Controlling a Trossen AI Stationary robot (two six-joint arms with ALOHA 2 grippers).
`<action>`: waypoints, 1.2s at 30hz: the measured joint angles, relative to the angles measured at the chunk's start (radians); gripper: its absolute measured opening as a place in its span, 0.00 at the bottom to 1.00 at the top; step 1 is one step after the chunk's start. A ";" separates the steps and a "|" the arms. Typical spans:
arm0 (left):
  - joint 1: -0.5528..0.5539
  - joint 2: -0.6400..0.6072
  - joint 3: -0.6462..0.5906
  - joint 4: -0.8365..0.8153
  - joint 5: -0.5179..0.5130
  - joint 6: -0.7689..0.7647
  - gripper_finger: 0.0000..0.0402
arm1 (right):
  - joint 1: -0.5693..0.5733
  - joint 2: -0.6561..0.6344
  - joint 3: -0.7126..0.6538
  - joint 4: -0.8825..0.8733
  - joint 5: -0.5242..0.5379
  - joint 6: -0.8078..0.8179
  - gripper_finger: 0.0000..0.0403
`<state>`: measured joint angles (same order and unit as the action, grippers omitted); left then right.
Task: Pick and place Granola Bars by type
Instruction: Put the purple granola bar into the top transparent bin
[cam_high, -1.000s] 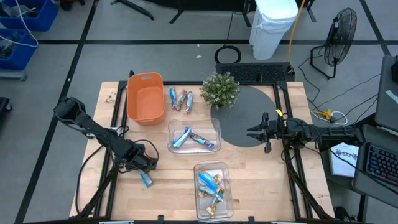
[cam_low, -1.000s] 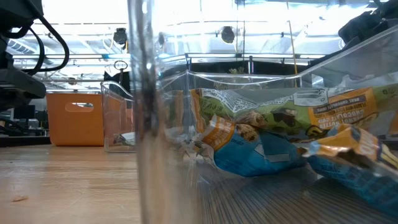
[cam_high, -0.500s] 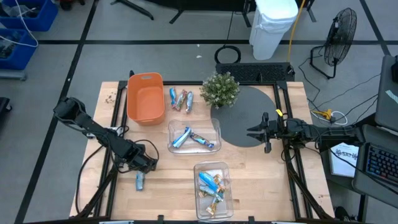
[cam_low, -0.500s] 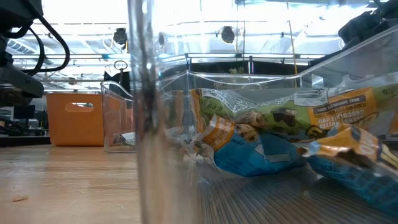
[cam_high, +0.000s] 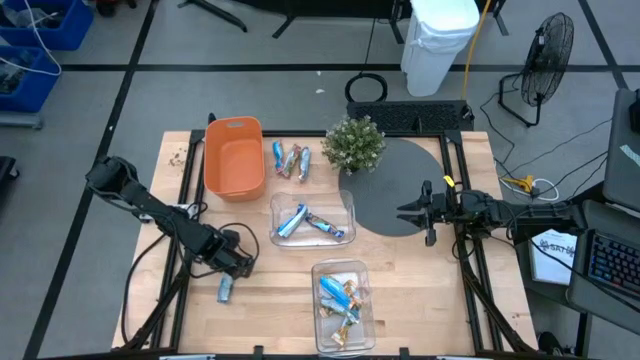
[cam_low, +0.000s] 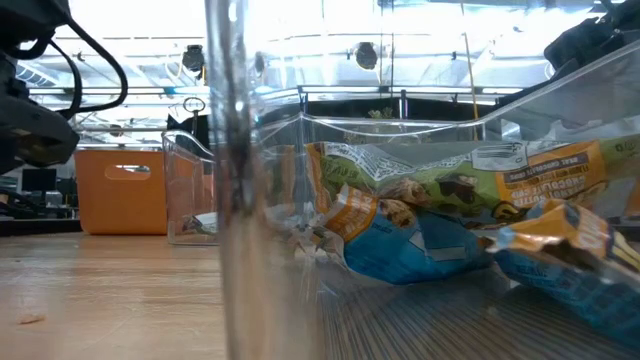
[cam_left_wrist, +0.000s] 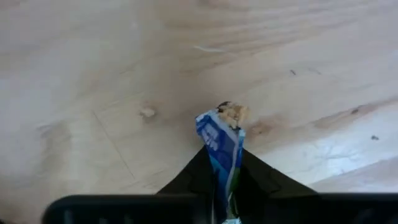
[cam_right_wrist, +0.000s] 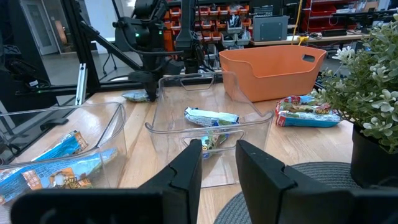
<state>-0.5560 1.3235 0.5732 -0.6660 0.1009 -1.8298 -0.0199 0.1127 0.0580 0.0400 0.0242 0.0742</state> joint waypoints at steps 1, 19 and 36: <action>0.000 0.000 0.000 0.004 0.000 0.016 0.09 | 0.000 0.000 0.000 0.000 0.000 0.000 0.22; 0.000 -0.004 0.037 0.004 -0.198 0.219 0.03 | 0.000 0.000 0.000 0.000 0.000 0.000 0.22; 0.000 -0.138 0.210 -0.063 -0.507 0.592 0.03 | 0.000 0.000 0.000 0.000 0.000 0.000 0.22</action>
<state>-0.5560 1.1856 0.7835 -0.7291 -0.4065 -1.2380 -0.0199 0.1126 0.0578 0.0401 0.0242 0.0740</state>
